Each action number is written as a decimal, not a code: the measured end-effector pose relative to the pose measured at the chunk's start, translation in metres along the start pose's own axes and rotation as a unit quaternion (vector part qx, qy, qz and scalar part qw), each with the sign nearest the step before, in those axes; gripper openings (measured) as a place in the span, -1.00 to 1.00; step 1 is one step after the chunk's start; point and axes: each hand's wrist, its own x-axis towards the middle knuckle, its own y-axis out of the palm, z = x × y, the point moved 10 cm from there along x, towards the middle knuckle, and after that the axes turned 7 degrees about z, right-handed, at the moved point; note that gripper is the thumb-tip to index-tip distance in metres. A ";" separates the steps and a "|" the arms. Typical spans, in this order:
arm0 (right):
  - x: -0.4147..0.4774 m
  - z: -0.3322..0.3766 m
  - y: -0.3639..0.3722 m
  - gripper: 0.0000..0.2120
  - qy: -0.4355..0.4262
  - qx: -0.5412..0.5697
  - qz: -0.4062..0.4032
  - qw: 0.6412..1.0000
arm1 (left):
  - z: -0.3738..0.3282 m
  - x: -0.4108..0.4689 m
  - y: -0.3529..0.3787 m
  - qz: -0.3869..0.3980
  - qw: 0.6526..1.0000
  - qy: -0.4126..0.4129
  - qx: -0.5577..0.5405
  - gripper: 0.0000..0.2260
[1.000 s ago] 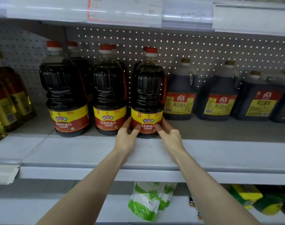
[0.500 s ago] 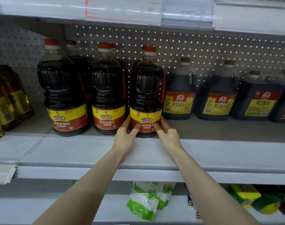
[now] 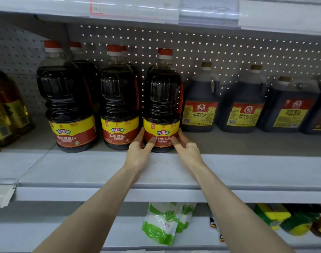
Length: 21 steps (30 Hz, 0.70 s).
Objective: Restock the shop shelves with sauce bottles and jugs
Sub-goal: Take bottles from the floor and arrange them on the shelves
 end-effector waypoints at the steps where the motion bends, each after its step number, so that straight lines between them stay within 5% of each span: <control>1: 0.000 0.000 0.000 -0.48 -0.001 0.000 0.000 1.000 | 0.000 0.000 0.000 0.000 1.000 0.000 0.002 -0.48; 16: -0.008 0.010 0.000 -0.49 -0.025 0.008 -0.006 1.000 | -0.004 -0.001 0.001 0.019 1.000 -0.013 0.018 -0.49; 21: -0.038 0.037 -0.010 -0.54 -0.083 0.056 -0.034 0.994 | -0.039 -0.019 -0.006 0.009 0.999 0.016 0.048 -0.64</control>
